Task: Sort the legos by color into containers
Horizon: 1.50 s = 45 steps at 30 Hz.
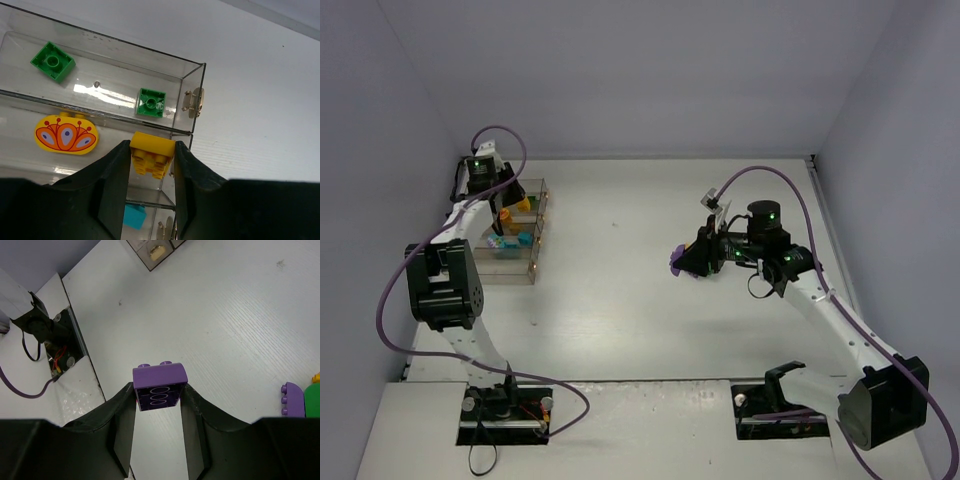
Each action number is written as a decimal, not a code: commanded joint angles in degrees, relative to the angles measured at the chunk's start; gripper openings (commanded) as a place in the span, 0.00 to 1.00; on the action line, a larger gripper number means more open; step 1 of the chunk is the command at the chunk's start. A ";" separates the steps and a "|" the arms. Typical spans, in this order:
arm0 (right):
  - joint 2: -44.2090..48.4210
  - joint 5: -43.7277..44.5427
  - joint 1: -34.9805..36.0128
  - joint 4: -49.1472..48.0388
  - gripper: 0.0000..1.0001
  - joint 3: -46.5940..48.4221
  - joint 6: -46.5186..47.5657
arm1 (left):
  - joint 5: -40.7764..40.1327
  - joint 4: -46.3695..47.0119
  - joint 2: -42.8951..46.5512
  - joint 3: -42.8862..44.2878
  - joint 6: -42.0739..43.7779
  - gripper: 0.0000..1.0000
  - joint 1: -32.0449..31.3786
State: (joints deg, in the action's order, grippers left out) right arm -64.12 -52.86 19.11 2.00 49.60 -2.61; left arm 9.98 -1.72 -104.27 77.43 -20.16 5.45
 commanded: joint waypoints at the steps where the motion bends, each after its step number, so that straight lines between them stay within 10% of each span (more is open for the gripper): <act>1: 0.57 -0.22 0.05 -2.44 0.00 0.84 0.06 | -0.05 3.30 1.78 1.94 0.65 0.25 -0.09; 20: -1.80 0.48 2.59 -3.49 0.00 2.78 0.15 | 5.04 -1.44 11.61 -1.84 -3.56 0.58 -1.14; 31: -2.32 -2.15 4.00 -8.33 0.00 2.77 -0.82 | 42.81 -2.15 20.50 -4.47 0.11 0.66 -21.52; 45: -5.05 -6.29 4.00 -9.47 0.00 6.38 -4.41 | 56.38 3.83 24.29 -9.58 1.79 0.65 -30.15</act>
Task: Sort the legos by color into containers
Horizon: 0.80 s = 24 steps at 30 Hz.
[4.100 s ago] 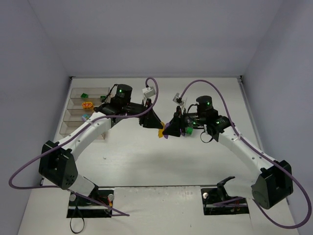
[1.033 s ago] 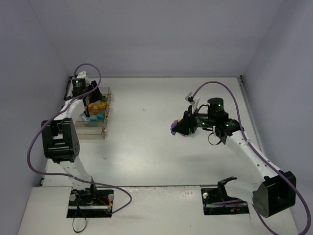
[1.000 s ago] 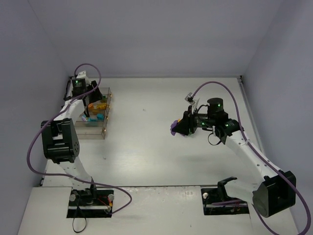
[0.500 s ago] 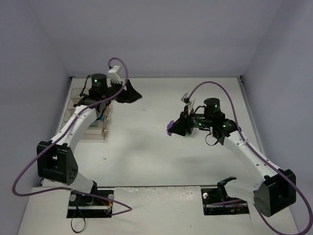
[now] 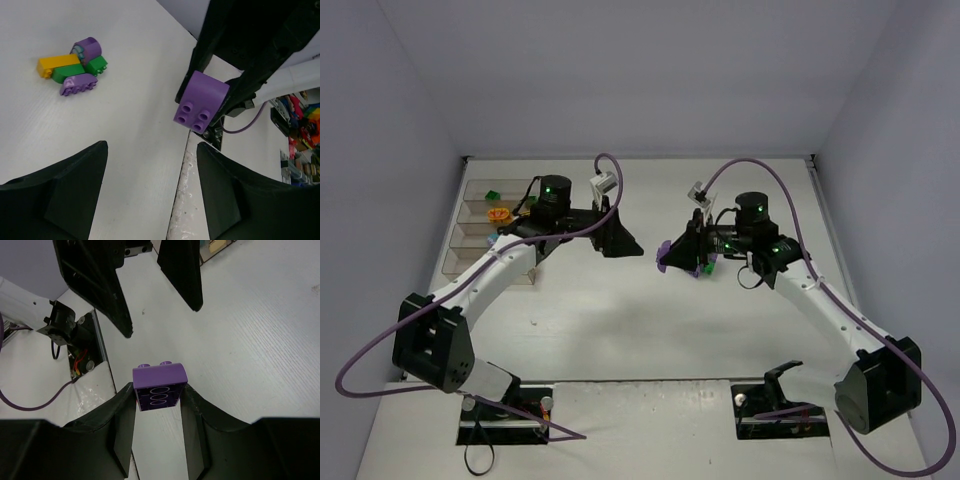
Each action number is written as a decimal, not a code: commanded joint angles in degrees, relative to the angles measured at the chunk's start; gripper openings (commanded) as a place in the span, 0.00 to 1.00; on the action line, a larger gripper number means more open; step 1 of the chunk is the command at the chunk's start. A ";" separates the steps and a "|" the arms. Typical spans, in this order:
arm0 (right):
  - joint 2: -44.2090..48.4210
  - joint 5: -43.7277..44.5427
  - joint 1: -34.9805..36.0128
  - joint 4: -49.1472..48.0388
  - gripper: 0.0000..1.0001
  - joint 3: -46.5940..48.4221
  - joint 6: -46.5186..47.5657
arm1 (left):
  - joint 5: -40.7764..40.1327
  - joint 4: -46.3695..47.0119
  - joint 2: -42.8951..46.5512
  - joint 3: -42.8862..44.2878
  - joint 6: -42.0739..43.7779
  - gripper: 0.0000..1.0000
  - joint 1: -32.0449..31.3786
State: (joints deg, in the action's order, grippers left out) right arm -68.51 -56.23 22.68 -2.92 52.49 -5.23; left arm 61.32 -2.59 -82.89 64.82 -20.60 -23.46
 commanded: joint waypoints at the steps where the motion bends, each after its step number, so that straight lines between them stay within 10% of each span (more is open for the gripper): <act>1: -0.92 -3.53 0.44 -5.25 0.00 3.67 -3.10 | 5.47 4.96 2.82 3.03 2.32 0.65 -1.58; 24: -2.42 -6.88 0.26 -13.60 0.00 3.76 -13.05 | 8.11 18.59 1.51 1.45 -6.82 0.65 -6.15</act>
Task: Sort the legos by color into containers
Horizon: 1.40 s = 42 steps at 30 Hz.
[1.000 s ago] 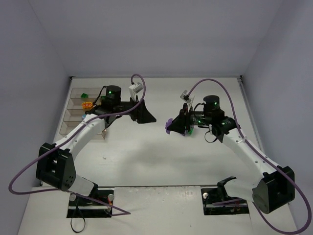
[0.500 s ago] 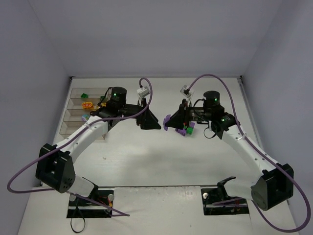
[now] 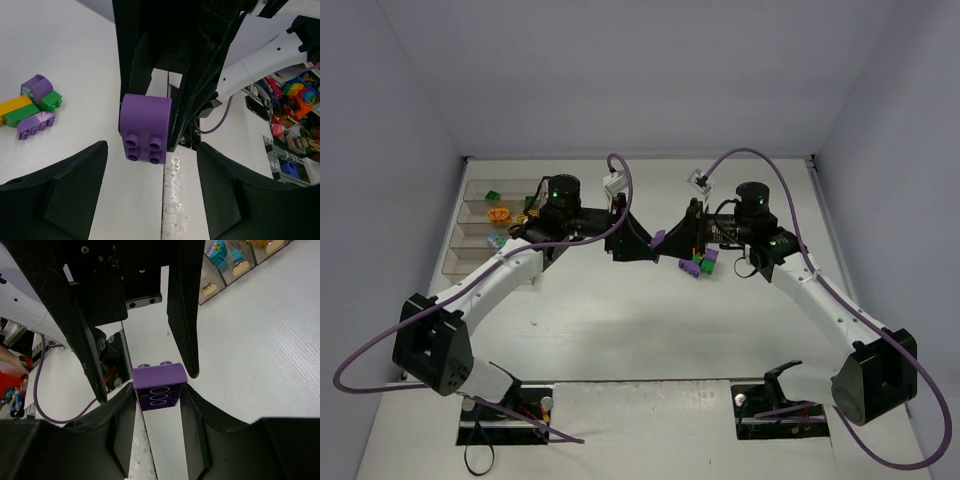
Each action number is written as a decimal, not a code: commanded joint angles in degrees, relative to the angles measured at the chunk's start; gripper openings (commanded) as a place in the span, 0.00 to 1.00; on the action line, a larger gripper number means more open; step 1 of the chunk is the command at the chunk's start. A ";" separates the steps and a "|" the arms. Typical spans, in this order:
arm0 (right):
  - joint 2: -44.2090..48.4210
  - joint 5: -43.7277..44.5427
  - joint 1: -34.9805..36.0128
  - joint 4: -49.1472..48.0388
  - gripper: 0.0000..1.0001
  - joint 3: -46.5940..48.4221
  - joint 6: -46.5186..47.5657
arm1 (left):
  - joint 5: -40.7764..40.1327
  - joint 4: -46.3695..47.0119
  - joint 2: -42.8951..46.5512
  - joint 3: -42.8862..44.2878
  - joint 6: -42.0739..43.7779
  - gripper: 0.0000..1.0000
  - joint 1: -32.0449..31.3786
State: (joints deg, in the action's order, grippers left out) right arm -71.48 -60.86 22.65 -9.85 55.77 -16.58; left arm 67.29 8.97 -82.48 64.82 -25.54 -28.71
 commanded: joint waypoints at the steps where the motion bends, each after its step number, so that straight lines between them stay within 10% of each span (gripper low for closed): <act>1: 0.64 -2.16 0.37 -6.76 0.00 0.40 -1.70 | 2.15 7.02 0.92 1.54 -2.06 0.65 -1.00; 19: 2.58 0.39 -0.24 -7.99 0.00 -0.40 -0.91 | 1.18 7.82 -1.81 2.24 -6.01 0.64 -1.09; 28: 2.58 0.57 -0.42 -8.70 0.00 -0.40 -1.44 | 1.97 10.62 -2.34 1.80 -7.94 0.45 -1.09; 42: 3.02 0.22 -1.38 -16.08 0.00 -2.51 -6.01 | 2.15 15.02 -3.92 0.57 -12.43 0.49 -1.17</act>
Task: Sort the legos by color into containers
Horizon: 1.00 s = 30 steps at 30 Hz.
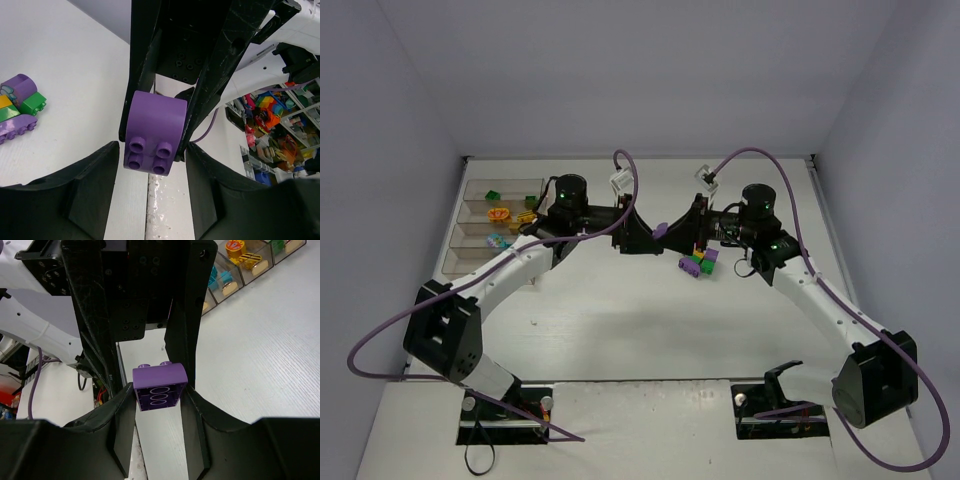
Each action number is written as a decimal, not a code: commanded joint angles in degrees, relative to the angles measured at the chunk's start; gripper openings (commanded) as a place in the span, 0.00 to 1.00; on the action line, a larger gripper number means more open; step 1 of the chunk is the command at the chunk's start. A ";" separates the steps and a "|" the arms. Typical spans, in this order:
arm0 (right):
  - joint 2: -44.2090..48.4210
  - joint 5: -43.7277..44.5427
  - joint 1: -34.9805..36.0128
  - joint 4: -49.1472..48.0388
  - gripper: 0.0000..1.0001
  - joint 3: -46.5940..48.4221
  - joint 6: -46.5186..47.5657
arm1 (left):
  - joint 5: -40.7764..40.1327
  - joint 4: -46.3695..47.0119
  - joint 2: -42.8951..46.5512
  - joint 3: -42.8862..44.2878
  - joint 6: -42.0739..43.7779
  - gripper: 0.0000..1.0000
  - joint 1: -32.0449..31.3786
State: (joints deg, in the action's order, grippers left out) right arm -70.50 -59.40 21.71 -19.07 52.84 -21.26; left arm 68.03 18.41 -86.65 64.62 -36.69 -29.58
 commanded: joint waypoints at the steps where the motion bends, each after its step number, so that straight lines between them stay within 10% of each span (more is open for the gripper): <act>1: 2.03 -1.34 -0.36 -6.94 0.00 0.42 -1.42 | 1.49 5.75 0.17 0.86 -1.46 0.49 -0.21; 30: 2.30 -1.95 -1.68 -11.87 0.00 -2.30 -4.85 | 1.67 14.80 -1.33 -0.11 -8.49 0.44 -0.39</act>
State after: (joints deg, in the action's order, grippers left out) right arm -69.28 -59.40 20.27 -25.04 50.30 -25.50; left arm 69.21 25.89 -88.42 63.90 -43.57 -29.58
